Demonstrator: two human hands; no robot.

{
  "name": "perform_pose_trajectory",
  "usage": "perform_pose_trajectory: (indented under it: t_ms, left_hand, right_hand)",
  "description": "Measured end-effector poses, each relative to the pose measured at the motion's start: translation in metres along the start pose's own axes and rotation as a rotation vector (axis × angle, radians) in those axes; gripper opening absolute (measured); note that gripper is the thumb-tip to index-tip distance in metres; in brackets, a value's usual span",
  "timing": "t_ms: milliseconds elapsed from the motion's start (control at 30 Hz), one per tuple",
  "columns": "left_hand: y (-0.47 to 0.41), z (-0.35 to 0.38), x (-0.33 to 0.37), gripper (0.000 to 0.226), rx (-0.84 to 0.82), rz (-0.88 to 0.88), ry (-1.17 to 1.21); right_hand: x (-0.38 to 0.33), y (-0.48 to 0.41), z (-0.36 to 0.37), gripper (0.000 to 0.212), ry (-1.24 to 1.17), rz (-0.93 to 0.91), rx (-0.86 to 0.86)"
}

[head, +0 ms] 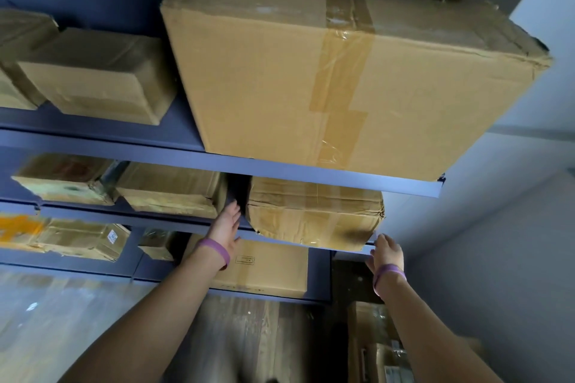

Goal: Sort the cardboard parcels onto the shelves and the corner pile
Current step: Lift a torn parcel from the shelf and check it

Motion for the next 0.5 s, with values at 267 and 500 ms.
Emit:
perform_pose_trajectory:
  t_ms: [267,500]
  left_hand:
    - [0.064,-0.038,-0.01,0.054,-0.087,-0.032,-0.005]
    - [0.124,-0.096,0.014,0.054,-0.16,0.027,-0.041]
  right_hand:
    - [0.021,0.087,0.039,0.032,0.025,0.0,-0.113]
    - [0.02,0.17,0.117,0.037,0.009,-0.091,-0.277]
Point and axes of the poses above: each hand's wrist, its own y-axis away from the middle knuckle, its own z-axis out of the palm, x = y × z, the point moved 7 cm from there along -y, towards the middle knuckle, and after that the axes turned 5 degrees about -x, right-handed, at the moved point
